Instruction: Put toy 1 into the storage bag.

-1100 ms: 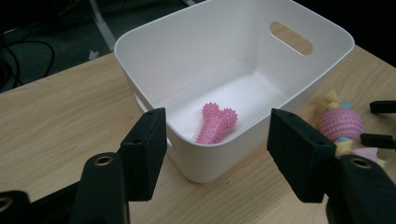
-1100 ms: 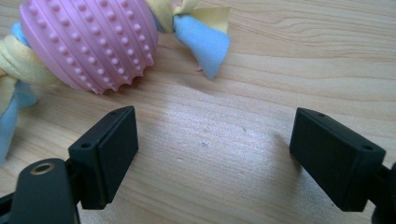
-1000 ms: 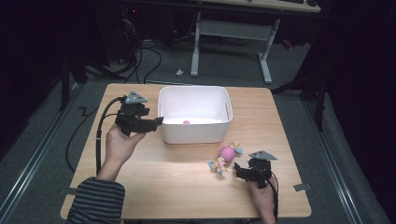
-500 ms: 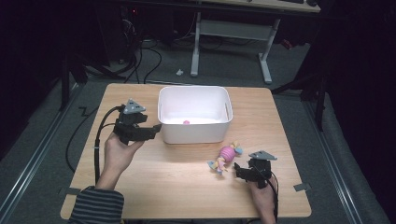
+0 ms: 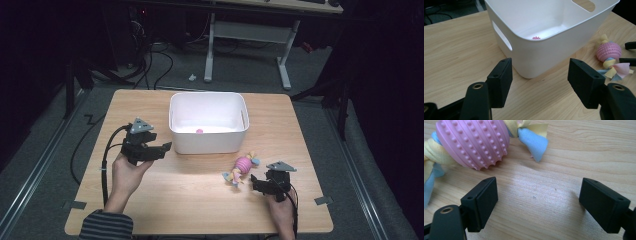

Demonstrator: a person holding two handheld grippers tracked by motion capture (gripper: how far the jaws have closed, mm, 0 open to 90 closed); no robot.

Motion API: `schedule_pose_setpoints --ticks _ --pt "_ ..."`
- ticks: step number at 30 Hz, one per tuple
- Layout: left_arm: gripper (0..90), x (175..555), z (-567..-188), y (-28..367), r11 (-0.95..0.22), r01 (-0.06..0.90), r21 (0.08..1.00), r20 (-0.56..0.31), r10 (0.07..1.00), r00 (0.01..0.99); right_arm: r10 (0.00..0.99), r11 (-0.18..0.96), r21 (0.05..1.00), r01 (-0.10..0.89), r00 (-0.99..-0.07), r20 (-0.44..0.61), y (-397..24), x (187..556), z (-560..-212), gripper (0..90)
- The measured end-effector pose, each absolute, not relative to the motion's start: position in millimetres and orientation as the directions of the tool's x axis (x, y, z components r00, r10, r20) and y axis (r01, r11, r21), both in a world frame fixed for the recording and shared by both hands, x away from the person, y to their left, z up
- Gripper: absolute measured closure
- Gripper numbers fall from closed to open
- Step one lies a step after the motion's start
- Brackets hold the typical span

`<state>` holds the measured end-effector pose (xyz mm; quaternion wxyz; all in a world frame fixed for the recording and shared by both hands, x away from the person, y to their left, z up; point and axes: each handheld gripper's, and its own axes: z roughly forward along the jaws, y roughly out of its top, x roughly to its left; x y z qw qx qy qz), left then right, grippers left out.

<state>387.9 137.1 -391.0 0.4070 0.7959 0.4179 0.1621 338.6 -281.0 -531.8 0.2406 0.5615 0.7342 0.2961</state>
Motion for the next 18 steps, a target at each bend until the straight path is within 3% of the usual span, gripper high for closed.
schedule_pose_setpoints --ticks 18 --pt "36.9 382.8 -421.1 138.9 -0.289 0.566 0.772 -0.127 0.803 0.583 0.967 0.195 0.705 0.681 -0.255 -0.022 -281.1 338.6 -531.8 15.5"
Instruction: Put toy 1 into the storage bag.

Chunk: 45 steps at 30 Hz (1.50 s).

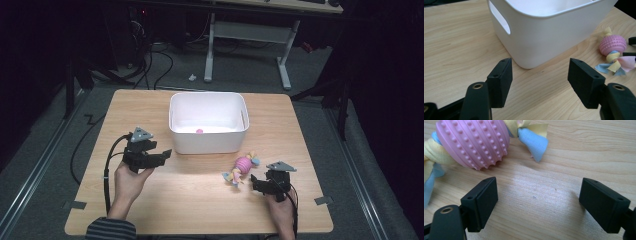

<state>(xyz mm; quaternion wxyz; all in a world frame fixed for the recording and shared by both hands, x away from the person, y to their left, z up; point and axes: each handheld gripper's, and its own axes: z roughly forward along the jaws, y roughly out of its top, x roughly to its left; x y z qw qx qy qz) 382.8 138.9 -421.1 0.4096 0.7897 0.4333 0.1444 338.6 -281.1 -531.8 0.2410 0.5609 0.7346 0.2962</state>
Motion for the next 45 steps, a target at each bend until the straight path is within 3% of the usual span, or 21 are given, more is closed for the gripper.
schedule_pose_setpoints --ticks 25,45 --pt "36.4 379.6 -477.0 134.8 -0.268 0.615 0.742 -0.172 0.81 0.56 0.967 0.193 0.705 0.682 -0.254 -0.02 -280.9 338.6 -531.8 15.5" --pt "36.3 380.6 -520.7 133.8 -0.277 0.646 0.711 -0.11 0.864 0.491 0.968 0.191 0.705 0.683 -0.252 -0.018 -280.8 338.6 -531.8 15.4"
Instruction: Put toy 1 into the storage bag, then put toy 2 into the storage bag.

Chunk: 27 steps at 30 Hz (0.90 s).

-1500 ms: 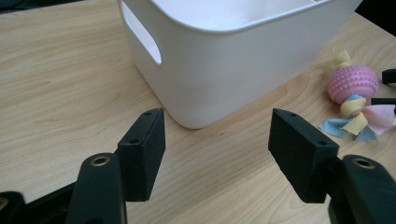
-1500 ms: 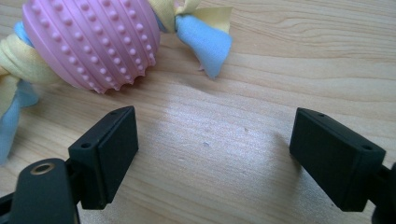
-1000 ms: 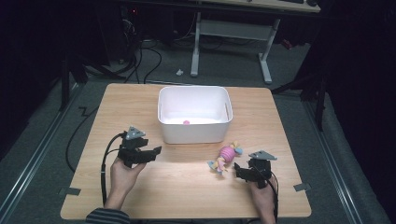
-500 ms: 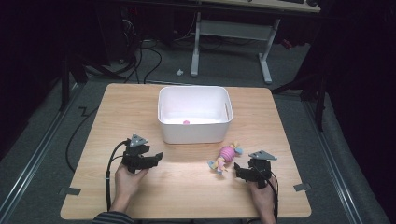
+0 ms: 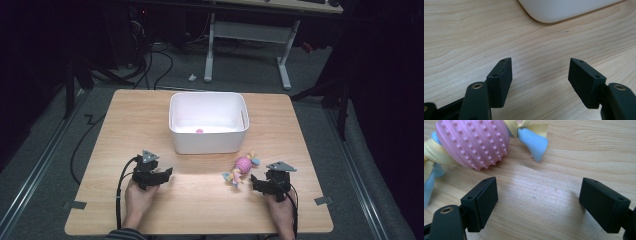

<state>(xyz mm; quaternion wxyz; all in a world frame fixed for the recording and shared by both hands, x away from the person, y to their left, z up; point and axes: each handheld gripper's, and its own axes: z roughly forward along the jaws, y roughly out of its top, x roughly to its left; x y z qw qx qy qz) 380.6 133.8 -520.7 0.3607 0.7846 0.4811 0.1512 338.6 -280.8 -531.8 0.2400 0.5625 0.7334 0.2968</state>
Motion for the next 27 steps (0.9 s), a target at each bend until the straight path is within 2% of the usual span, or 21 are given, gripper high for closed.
schedule_pose_setpoints --ticks 15,18,27 --pt "34.5 383.3 -531.0 123.8 -0.309 0.617 0.724 -0.047 0.87 0.491 0.966 0.196 0.704 0.683 -0.257 -0.019 -280.3 339.3 -531.6 15.3" --pt "33.4 382.5 -533.4 120.5 -0.328 0.596 0.733 -0.012 0.87 0.493 0.965 0.197 0.704 0.682 -0.261 -0.017 -279.6 339.7 -531.7 15.1" --pt "29.2 381.2 -535.3 119.3 -0.316 0.592 0.741 -0.01 0.877 0.481 0.962 0.208 0.684 0.699 -0.272 -0.014 -280.4 338.1 -529.3 15.1"
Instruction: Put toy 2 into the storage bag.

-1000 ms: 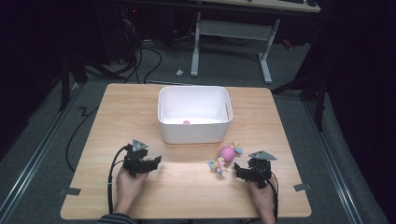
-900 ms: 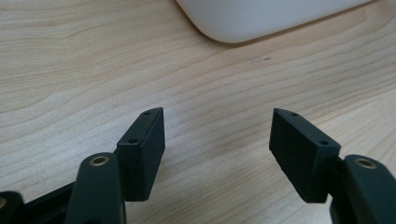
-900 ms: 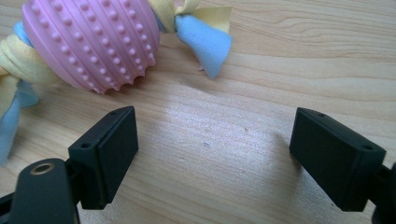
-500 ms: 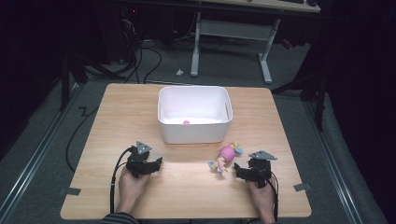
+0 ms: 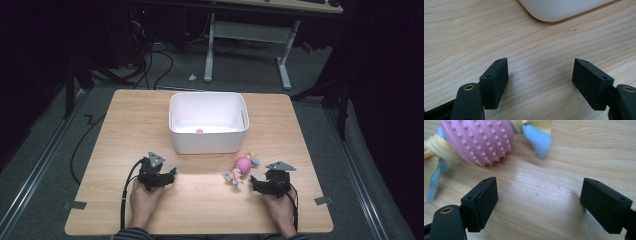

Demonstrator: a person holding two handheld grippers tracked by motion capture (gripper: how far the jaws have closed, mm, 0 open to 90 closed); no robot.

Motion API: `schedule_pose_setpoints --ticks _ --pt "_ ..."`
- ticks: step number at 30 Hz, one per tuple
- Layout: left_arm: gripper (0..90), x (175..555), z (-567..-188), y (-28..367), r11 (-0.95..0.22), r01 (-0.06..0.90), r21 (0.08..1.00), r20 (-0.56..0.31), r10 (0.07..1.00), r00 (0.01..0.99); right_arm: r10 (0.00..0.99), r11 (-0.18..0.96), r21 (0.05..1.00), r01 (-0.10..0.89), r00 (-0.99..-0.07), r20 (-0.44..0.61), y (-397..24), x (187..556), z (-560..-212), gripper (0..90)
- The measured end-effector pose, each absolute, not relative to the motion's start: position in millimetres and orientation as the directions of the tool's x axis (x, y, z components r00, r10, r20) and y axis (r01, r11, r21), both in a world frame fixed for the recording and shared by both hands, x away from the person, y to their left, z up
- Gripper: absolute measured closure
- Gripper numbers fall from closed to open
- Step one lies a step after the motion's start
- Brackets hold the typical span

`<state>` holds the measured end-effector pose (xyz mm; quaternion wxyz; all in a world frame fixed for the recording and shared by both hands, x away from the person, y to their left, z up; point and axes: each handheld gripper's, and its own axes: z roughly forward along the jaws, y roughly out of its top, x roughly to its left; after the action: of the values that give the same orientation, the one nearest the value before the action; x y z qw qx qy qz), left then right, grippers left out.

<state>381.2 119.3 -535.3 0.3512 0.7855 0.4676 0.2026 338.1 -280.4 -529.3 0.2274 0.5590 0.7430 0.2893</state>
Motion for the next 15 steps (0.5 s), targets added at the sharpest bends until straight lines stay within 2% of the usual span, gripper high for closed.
schedule_pose_setpoints --ticks 8,15 --pt "28.4 381.0 -535.3 119.4 -0.317 0.593 0.74 -0.011 0.876 0.483 0.934 0.267 0.672 0.691 -0.357 -0.004 -280.7 324.0 -518.3 25.1" --pt "28.3 381.0 -535.3 119.5 -0.316 0.593 0.74 -0.013 0.876 0.483 0.916 0.279 0.699 0.658 -0.4 0.011 -279.3 316.2 -497.0 26.8"
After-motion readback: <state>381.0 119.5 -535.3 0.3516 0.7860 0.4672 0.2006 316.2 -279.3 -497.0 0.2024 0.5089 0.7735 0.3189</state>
